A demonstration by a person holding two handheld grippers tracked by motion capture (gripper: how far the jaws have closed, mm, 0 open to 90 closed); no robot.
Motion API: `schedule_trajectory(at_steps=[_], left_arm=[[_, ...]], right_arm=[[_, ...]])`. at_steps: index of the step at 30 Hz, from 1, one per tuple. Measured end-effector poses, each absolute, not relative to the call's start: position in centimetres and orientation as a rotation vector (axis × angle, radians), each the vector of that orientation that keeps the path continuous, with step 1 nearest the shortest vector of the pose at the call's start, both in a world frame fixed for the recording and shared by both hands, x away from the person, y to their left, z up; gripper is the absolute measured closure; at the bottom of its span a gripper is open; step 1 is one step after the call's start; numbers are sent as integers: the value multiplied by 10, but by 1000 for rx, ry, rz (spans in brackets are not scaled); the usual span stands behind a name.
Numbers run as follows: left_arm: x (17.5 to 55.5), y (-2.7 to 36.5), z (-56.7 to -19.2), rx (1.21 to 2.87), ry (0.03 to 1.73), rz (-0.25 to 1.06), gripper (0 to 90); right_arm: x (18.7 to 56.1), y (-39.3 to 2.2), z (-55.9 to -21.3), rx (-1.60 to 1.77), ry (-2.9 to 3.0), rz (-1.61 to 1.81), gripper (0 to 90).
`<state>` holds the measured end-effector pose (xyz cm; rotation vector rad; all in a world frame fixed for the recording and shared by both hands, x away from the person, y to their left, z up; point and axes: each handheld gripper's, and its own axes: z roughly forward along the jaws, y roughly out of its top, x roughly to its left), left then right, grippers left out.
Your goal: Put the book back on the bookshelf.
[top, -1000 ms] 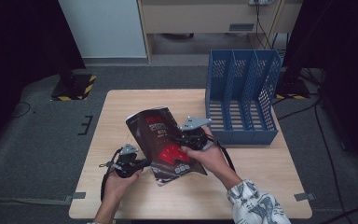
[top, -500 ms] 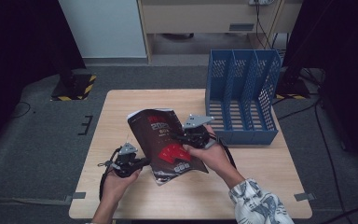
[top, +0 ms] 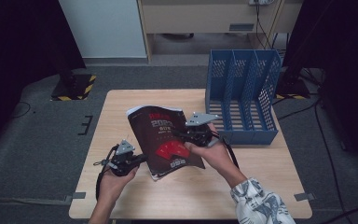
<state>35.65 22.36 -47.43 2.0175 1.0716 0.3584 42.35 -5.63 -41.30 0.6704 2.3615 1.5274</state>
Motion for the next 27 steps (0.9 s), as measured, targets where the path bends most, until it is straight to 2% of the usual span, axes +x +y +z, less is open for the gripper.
schedule_trajectory(at_steps=[27], left_arm=[[379, 237, -458, 2007, 1082, 429, 882]], right_arm=[[439, -46, -403, 689, 2352, 1543, 845]])
